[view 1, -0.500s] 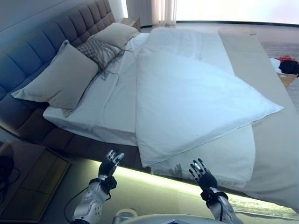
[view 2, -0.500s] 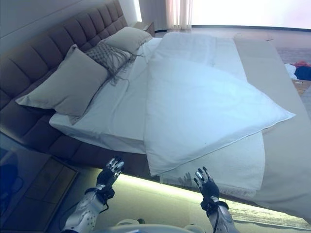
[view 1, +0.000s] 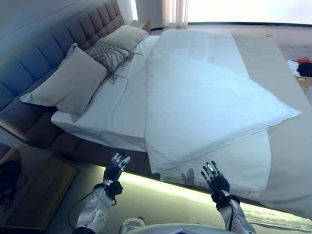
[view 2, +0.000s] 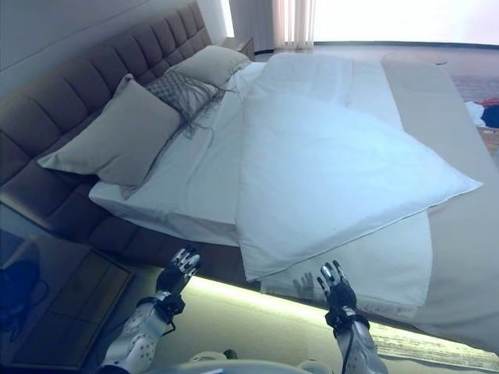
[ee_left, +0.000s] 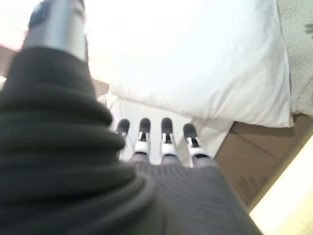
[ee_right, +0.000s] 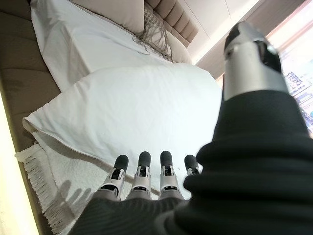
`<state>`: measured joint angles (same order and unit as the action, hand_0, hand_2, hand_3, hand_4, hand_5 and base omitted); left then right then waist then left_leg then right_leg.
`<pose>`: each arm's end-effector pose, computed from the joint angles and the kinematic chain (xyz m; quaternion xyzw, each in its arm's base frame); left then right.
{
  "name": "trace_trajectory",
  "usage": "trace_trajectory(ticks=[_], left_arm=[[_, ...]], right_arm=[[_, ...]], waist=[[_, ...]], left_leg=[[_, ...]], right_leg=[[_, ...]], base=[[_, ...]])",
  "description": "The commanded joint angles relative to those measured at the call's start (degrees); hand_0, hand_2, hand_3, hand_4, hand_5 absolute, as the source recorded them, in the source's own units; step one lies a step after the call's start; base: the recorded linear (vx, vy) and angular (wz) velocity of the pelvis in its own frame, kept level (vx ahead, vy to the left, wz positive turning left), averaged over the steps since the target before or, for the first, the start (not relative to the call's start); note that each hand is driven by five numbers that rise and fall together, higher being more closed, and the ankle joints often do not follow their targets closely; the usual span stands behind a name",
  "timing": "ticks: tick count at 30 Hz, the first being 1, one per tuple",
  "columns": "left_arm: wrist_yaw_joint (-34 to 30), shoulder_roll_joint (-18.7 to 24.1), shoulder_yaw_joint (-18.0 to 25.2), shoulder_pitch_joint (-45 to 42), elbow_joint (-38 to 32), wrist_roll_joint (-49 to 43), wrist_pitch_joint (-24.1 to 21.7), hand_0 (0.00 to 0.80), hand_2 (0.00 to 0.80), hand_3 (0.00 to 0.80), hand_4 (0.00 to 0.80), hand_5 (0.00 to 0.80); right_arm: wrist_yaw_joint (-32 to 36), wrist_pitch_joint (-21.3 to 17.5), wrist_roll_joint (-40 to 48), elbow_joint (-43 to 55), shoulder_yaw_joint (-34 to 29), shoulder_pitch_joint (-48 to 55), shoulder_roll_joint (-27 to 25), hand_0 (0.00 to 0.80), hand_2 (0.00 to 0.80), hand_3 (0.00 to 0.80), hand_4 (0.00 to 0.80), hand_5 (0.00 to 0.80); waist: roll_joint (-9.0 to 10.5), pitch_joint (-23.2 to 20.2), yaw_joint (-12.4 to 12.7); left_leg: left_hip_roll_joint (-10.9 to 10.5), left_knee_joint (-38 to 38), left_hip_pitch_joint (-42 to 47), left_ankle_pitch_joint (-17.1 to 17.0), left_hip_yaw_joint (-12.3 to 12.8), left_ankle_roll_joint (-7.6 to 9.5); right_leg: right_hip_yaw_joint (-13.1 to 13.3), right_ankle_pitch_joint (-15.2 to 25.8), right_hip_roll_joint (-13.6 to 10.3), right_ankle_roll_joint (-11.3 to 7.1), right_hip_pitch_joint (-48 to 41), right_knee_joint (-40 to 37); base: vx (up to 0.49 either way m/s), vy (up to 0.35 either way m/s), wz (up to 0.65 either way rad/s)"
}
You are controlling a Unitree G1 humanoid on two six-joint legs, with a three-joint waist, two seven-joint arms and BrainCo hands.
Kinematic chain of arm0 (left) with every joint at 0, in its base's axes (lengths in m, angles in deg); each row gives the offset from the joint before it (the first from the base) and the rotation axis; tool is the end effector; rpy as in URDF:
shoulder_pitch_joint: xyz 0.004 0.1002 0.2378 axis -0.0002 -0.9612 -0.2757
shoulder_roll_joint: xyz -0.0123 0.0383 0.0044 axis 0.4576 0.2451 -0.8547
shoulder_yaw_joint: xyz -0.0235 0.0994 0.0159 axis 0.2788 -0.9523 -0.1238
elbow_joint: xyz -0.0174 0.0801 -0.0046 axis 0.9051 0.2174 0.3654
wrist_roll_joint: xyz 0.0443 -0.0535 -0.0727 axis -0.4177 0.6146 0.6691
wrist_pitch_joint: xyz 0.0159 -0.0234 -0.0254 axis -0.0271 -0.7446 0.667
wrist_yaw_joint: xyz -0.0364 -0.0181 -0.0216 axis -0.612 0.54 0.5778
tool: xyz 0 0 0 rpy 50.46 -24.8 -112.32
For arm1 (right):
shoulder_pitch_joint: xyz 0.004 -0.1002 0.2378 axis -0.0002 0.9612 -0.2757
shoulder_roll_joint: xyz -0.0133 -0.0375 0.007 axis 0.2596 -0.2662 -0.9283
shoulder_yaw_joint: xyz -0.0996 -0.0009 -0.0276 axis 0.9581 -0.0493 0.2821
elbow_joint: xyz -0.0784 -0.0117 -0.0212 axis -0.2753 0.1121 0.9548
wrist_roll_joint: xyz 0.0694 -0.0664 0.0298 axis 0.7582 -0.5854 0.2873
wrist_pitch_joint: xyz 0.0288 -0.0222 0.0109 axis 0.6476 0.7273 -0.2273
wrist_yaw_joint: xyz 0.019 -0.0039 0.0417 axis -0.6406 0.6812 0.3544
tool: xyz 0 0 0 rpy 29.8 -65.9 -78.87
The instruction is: Make the bed neatly
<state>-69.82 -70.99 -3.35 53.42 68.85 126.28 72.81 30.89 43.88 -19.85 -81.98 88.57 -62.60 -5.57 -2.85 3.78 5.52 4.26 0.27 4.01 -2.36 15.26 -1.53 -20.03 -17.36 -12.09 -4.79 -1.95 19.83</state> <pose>0.1453 0.1897 -0.0342 -0.1906 0.2114 -0.0119 0.9586 0.1183 -0.2052 -0.0574 0.2972 0.2322 -0.1081 0.9198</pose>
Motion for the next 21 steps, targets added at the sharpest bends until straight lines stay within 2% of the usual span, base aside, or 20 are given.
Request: trace_trajectory(ticks=[1, 8, 11, 13, 16, 21], left_arm=[[-2.48, 1.38, 1.53, 3.59, -3.09, 1.02, -2.71, 0.0, 0.0, 0.0, 0.0, 0.0], [-4.77, 0.75, 1.63, 2.08, -2.41, 0.74, -2.66, 0.0, 0.0, 0.0, 0.0, 0.0], [-4.08, 0.15, 1.72, 1.48, -2.67, 1.21, -2.99, 0.0, 0.0, 0.0, 0.0, 0.0], [-4.21, -0.38, 1.62, 0.65, -3.33, 1.0, -3.17, 0.0, 0.0, 0.0, 0.0, 0.0], [-4.07, -0.82, 0.59, 0.62, -2.31, 0.46, -3.93, 0.0, 0.0, 0.0, 0.0, 0.0], [-3.87, 0.37, 0.71, 1.99, -2.22, 0.53, -3.43, 0.0, 0.0, 0.0, 0.0, 0.0]], right_arm=[[0.9, -2.43, -1.99, 0.74, -0.67, -3.06, 1.51, 0.0, 0.0, 0.0, 0.0, 0.0], [0.75, -1.05, -2.9, 0.57, 0.02, -1.98, 1.79, 0.0, 0.0, 0.0, 0.0, 0.0], [1.5, -0.19, -1.67, 0.3, 0.33, -2.16, 1.91, 0.0, 0.0, 0.0, 0.0, 0.0], [1.92, -0.45, -1.97, 0.95, 0.93, -2.41, 1.57, 0.0, 0.0, 0.0, 0.0, 0.0], [0.39, -1.3, -1.44, 1.58, 2.1, -3.82, 1.31, 0.0, 0.0, 0.0, 0.0, 0.0], [-0.19, 0.43, -3.59, 1.91, 1.43, -3.32, 2.12, 0.0, 0.0, 0.0, 0.0, 0.0]], waist=[[4.17, 0.54, -0.35], [5.36, 0.15, 0.11], [6.6, 0.95, 0.88], [6.68, 1.89, 1.87], [5.84, 2.37, 1.7], [4.72, 1.28, 0.08]], left_leg=[[0.79, -0.85, 1.1, 3.11, -1.61, -1.1], [0.74, -2.7, 0.91, 4.15, -2.32, -1.37], [-0.52, -11.72, -1.84, 7.61, -3.4, -1.16], [-1.01, -15.91, -4.32, 7.49, -5.31, -1.2], [-1.29, -13.03, -3.54, 7.66, -3.81, -0.4], [-2.03, -7.29, -0.01, 6.99, -1.89, 0.66]], right_leg=[[-2.37, 21.34, 0.8, -3.06, -4.25, -22.28], [-1.82, 21.05, 2.07, -2.51, -4.54, -22.75], [-1.39, 21.13, 1.48, -1.96, -4.26, -22.57], [-1.27, 21.43, 1.29, -1.54, -4.02, -22.29], [-1.34, 22.16, 0.78, -1.67, -3.83, -22.46], [-0.79, 21.93, -0.74, -3.05, -3.18, -20.93]], base=[[0.026, -0.063, 0.02], [0.014, -0.078, 0.06], [-0.01, -0.072, -0.03], [0.008, 0.018, -0.13], [-0.001, 0.179, -0.33], [0.074, 0.176, -0.01]])
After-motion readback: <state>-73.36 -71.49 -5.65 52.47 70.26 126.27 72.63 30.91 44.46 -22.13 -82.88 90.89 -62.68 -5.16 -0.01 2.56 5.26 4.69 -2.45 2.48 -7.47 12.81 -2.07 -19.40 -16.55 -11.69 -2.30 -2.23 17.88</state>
